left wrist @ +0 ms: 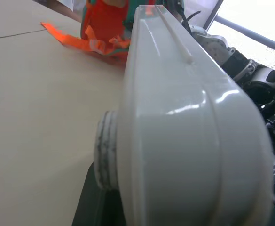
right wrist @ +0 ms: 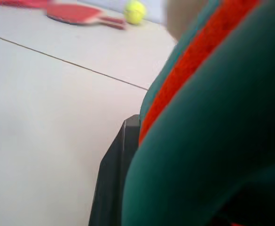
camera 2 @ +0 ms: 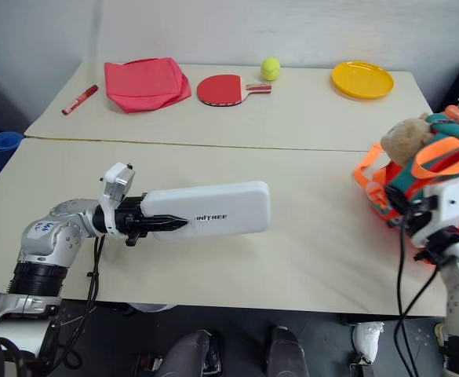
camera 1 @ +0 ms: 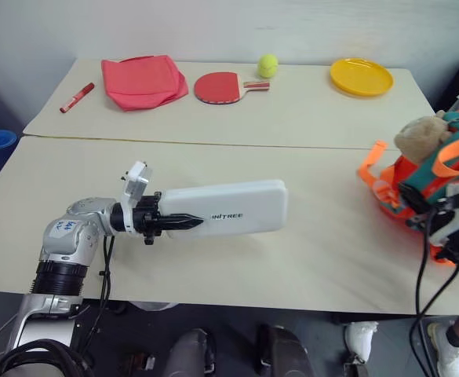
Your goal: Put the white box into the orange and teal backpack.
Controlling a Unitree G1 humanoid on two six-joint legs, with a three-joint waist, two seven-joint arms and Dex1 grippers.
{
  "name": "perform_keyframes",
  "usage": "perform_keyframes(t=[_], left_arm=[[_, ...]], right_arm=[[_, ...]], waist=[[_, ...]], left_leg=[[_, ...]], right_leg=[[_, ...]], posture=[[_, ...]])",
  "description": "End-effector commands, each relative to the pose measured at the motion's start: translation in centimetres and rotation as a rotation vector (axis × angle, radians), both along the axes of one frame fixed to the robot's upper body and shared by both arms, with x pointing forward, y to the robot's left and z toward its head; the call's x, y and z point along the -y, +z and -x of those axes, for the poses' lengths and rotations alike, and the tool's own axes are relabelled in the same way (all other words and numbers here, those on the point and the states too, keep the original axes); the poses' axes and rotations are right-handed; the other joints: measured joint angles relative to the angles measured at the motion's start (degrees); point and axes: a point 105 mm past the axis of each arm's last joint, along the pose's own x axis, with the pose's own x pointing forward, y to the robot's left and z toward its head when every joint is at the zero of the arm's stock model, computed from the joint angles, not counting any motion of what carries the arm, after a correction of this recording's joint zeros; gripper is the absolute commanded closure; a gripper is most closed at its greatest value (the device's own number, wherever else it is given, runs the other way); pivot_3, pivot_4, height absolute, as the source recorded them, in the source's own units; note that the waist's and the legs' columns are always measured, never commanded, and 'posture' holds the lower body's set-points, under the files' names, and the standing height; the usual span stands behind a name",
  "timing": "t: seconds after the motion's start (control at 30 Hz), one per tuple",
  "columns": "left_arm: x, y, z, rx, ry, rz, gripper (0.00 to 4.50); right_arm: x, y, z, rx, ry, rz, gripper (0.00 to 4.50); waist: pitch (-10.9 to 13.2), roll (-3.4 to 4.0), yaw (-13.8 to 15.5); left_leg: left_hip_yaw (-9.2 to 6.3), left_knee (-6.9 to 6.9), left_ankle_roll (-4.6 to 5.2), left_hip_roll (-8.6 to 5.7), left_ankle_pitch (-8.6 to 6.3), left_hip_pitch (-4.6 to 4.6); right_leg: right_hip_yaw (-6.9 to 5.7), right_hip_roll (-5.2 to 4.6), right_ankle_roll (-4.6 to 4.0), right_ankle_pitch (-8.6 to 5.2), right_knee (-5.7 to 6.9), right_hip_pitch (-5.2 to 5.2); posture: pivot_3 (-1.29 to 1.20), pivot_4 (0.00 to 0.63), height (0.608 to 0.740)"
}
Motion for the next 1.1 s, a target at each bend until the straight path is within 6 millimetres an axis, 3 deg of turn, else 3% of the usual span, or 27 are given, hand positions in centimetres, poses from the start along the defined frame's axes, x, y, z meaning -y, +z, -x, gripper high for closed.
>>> perform_keyframes(t=[0.03, 0.17, 0.3, 0.37, 0.5, 0.7, 0.87, 1.1], left_arm=[[-1.6, 1.7, 0.6, -0.067, -0.037, 0.037, 3.25], [-3.3, 2.2, -0.3, -0.066, 0.045, 0.019, 3.25], [-4.5, 3.2, -1.0, -0.067, 0.106, 0.036, 3.25], [-5.0, 3.4, -1.3, -0.058, 0.136, 0.040, 3.25], [-5.8, 3.7, -1.1, -0.029, 0.170, 0.040, 3.25], [-5.6, 4.7, -0.1, 0.005, 0.160, 0.088, 3.25], [-2.5, 6.6, -0.1, 0.127, 0.121, 0.144, 3.25], [3.2, 8.8, -2.4, 0.330, 0.037, 0.153, 3.25]], right_arm=[[-6.2, 2.7, 0.8, 0.072, 0.245, -0.014, 4.48], [-12.3, 3.0, 3.7, -0.025, 0.563, -0.051, 4.48], [-15.5, 3.4, 7.3, -0.143, 0.790, -0.111, 4.48], [-16.0, 3.3, 8.9, -0.211, 0.857, -0.125, 4.48], [-14.4, 2.1, 11.0, -0.385, 0.869, -0.120, 4.48], [-11.3, 1.9, 11.7, -0.495, 0.791, -0.140, 4.48], [-8.1, 1.5, 11.0, -0.543, 0.688, -0.129, 4.48], [-7.8, 0.8, 11.3, -0.585, 0.703, -0.135, 4.48]], waist=[[0.00, 0.00, -0.44], [0.02, -0.03, -0.49], [0.10, -0.15, -0.46], [0.15, -0.25, -0.18], [0.21, -0.39, 0.61], [0.28, -0.66, 1.31], [0.30, -0.71, 2.32], [0.32, -0.76, 3.60]], left_leg=[[0.00, -0.01, -0.04, 0.05, 0.01, 0.00], [-0.03, -0.03, -0.11, 0.11, 0.00, -0.02], [-0.03, -0.01, -0.08, 0.09, -0.03, -0.05], [-0.04, 0.00, -0.04, 0.07, -0.06, -0.07], [-0.06, -0.01, 0.01, 0.07, -0.14, -0.08], [-0.04, 0.09, 0.12, 0.05, -0.27, -0.12], [-0.04, 0.22, 0.14, 0.06, -0.30, -0.13], [-0.05, 0.45, 0.15, 0.05, -0.32, -0.17]], right_leg=[[-0.01, 0.03, -0.02, -0.01, 0.02, -0.01], [-0.04, 0.07, -0.10, -0.06, 0.02, -0.06], [-0.04, 0.02, -0.10, -0.06, -0.03, -0.06], [-0.03, -0.01, -0.10, -0.06, -0.04, -0.06], [-0.05, -0.03, -0.11, -0.05, -0.15, -0.04], [-0.06, -0.04, -0.05, -0.02, -0.29, 0.04], [-0.03, -0.06, -0.02, 0.01, -0.36, 0.08], [-0.04, -0.03, -0.02, 0.09, -0.37, 0.09]], posture=[[0.00, 0.150, 0.740], [0.00, 0.150, 0.740], [0.00, 0.150, 0.740], [0.00, 0.150, 0.740], [0.00, 0.150, 0.740], [0.00, 0.150, 0.740], [0.00, 0.150, 0.740], [0.00, 0.150, 0.740]])
